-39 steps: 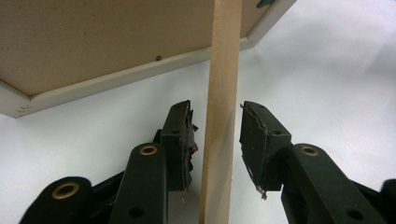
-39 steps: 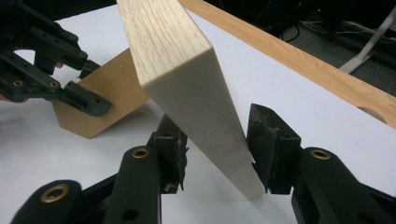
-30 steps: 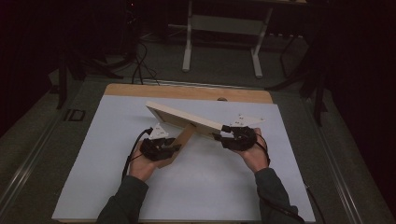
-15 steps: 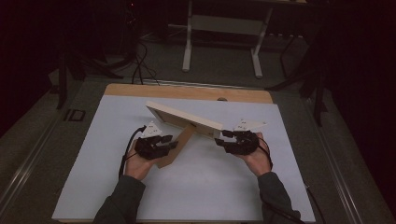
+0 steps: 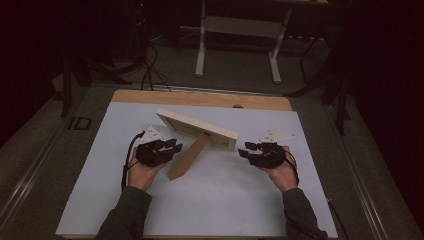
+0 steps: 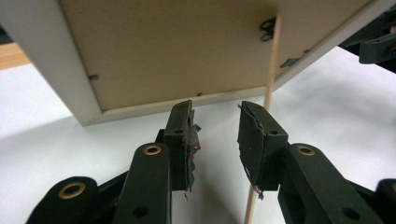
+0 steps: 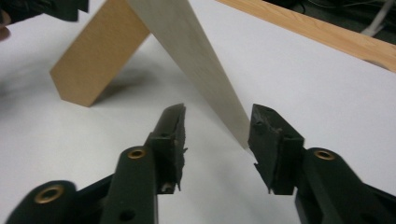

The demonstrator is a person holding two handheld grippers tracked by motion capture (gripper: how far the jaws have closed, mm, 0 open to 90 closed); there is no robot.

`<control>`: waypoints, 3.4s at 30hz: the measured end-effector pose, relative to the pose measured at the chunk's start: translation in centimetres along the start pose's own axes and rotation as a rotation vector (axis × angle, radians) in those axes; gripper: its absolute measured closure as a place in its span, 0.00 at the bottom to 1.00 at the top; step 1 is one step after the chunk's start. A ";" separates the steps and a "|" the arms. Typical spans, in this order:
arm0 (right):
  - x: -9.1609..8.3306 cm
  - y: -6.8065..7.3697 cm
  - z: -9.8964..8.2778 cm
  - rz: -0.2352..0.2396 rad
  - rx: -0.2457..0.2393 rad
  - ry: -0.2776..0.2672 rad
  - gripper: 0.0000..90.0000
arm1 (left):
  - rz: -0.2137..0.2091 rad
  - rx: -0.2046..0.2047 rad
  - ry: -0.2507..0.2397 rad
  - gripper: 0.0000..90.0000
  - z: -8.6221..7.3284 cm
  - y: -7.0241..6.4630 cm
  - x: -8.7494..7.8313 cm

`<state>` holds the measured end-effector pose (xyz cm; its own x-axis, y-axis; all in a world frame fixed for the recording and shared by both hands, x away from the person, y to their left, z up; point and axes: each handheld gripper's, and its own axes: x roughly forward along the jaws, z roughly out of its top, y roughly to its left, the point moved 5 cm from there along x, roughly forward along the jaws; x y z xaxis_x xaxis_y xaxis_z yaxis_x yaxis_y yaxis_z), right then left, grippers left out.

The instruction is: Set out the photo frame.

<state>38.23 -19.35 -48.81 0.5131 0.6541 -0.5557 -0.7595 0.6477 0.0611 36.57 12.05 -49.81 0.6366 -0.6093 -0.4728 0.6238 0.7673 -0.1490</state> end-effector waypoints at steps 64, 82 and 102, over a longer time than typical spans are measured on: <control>4.0 -1.0 3.5 -0.046 0.108 -0.009 1.00 | 0.097 -0.072 0.019 1.00 4.6 0.4 2.2; 4.3 -0.9 4.0 -0.012 0.108 -0.001 1.00 | 0.083 -0.059 0.031 1.00 4.8 0.2 2.6; 3.9 -0.3 3.8 0.007 0.086 0.011 1.00 | 0.075 -0.039 0.043 1.00 5.3 -0.6 3.1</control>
<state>41.97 -15.51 -47.88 0.5027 0.6549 -0.5642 -0.7257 0.6744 0.1363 40.56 8.69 -46.56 0.6607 -0.5411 -0.5203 0.5562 0.8183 -0.1448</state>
